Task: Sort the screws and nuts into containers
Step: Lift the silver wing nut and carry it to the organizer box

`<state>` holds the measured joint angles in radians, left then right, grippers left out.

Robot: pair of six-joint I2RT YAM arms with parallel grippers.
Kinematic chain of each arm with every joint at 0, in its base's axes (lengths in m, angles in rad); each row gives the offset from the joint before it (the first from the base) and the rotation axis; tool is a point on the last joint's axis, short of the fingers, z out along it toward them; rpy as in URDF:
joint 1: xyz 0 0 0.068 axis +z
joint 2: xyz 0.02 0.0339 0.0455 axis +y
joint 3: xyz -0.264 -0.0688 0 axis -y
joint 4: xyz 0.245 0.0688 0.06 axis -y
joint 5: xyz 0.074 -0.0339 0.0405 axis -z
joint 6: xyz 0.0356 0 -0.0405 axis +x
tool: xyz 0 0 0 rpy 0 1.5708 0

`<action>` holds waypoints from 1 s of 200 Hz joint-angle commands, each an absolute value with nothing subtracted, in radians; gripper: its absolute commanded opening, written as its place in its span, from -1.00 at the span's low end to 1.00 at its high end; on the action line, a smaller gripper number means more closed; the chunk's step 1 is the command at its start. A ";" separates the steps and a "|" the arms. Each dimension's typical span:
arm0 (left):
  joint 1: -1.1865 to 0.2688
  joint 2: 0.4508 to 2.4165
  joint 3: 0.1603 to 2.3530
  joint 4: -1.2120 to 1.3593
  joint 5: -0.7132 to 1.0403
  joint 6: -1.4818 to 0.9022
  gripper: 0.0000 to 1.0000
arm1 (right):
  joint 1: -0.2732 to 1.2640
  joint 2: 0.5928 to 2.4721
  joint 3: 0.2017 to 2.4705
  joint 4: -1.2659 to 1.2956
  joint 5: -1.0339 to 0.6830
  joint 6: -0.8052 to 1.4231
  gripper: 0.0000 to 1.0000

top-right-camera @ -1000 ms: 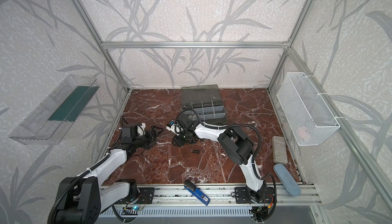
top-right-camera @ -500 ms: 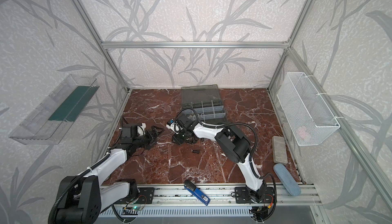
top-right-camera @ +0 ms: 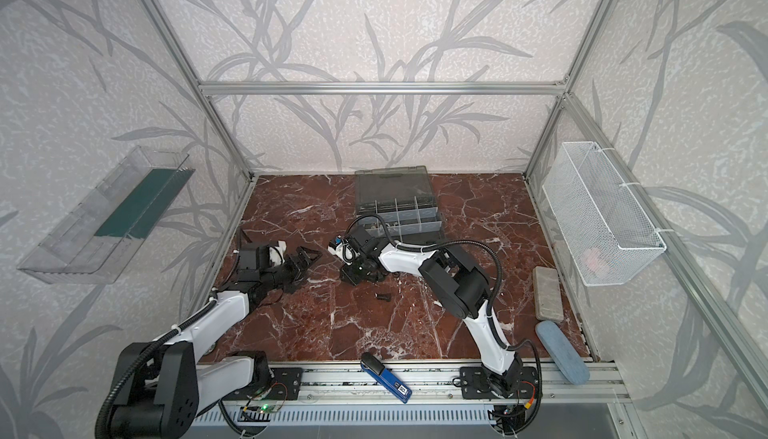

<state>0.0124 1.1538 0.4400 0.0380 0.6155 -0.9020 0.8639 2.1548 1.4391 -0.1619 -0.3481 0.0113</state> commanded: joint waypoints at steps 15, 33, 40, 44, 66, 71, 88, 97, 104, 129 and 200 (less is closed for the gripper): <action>0.018 1.167 0.427 0.057 0.633 -0.915 0.99 | 0.863 2.148 1.417 -0.223 -0.307 -0.007 -0.39; 0.018 1.176 0.430 0.060 0.642 -0.915 0.99 | 0.864 2.150 1.419 -0.227 -0.307 -0.007 -0.46; 0.018 1.180 0.431 0.062 0.645 -0.914 0.99 | 0.863 2.152 1.420 -0.228 -0.307 -0.007 -0.50; 0.018 1.182 0.430 0.063 0.647 -0.916 0.99 | 0.863 2.154 1.422 -0.229 -0.306 -0.006 -0.54; 0.017 1.185 0.430 0.066 0.649 -0.918 0.99 | 0.864 2.150 1.422 -0.230 -0.304 -0.007 -0.68; 0.018 1.183 0.430 0.066 0.648 -0.918 0.99 | 0.864 2.149 1.422 -0.229 -0.304 -0.006 -0.72; 0.018 1.182 0.431 0.064 0.648 -0.915 0.99 | 0.864 2.141 1.419 -0.225 -0.302 -0.006 -0.88; 0.018 1.183 0.431 0.062 0.648 -0.915 0.99 | 0.864 2.131 1.413 -0.216 -0.304 -0.005 -0.95; 0.018 1.180 0.431 0.062 0.648 -0.915 0.99 | 0.863 2.123 1.407 -0.210 -0.305 -0.006 -1.00; 0.018 1.174 0.430 0.060 0.645 -0.916 0.99 | 0.858 2.061 1.379 -0.188 -0.313 -0.011 -1.00; 0.017 1.206 0.458 0.063 0.664 -0.911 0.99 | 0.672 1.827 1.326 -0.143 -0.304 0.018 -1.00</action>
<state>0.0124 1.1851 0.4400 0.0471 0.6411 -0.9092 0.7643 1.9141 1.3273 -0.1776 -0.3210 0.0013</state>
